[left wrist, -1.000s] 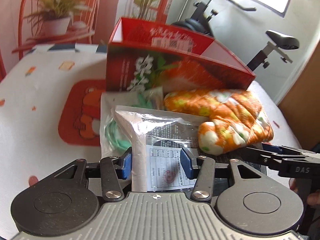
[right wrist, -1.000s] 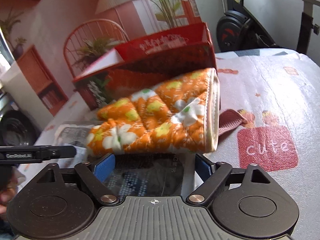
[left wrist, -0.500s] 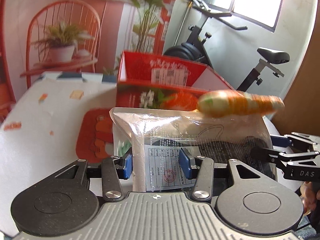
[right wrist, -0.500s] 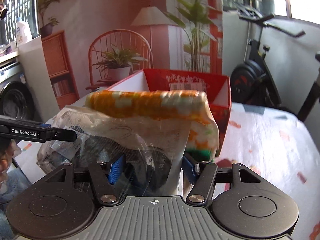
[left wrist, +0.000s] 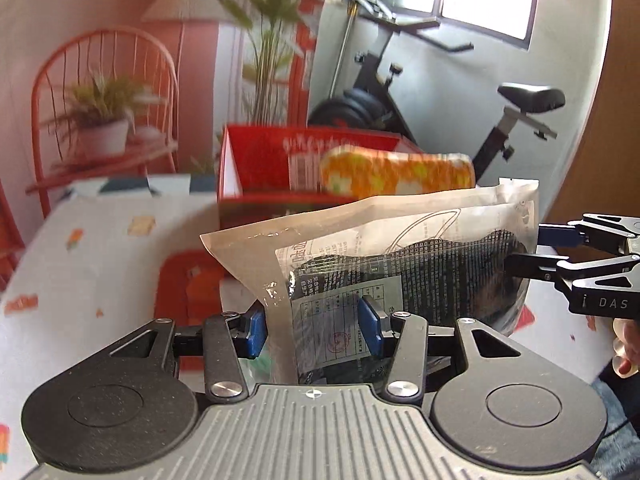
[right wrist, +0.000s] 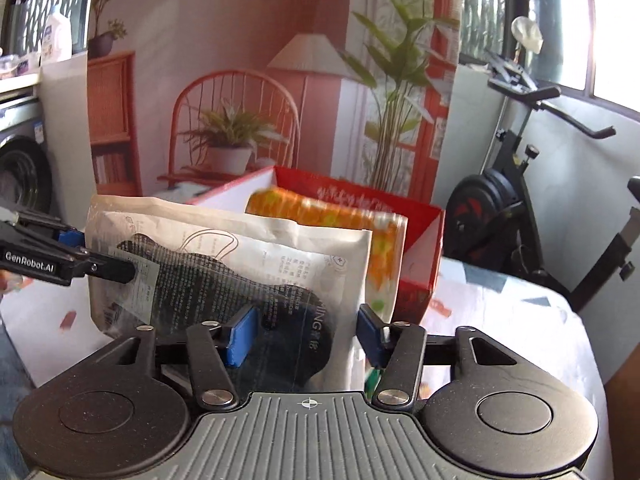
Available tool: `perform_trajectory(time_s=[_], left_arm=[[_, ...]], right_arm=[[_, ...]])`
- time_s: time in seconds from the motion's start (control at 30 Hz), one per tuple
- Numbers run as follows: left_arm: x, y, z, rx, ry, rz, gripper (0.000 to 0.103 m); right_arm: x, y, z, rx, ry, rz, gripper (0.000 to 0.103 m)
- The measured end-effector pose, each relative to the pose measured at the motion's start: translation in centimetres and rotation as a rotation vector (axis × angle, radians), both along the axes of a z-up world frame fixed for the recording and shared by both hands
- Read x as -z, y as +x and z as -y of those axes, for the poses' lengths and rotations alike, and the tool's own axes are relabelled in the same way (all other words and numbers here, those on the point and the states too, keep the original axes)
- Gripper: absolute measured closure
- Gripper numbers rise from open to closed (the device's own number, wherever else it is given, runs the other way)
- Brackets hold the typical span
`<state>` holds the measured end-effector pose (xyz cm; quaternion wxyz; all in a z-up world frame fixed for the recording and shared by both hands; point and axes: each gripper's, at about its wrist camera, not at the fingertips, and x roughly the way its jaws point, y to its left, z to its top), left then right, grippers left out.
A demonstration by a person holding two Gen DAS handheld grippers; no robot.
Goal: Organize soft objects
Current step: 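Lift the clear bag with both grippers and carry it over the red box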
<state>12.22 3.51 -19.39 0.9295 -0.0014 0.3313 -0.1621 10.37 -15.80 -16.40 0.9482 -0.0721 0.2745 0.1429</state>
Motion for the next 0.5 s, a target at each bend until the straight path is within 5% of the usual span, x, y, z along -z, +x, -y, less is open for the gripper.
perform_trajectory(time_s=[0.17, 0.5], left_arm=[[0.4, 0.2, -1.2, 0.001, -0.005, -0.049, 0.053], [-6.5, 3.1, -1.4, -0.026, -0.077, 0.103, 0.053]], right_arm=[[0.9, -1.0, -0.4, -0.028, -0.046, -0.033, 0.076], [-5.3, 2.3, 0.2, -0.051, -0.061, 0.111, 0.077]])
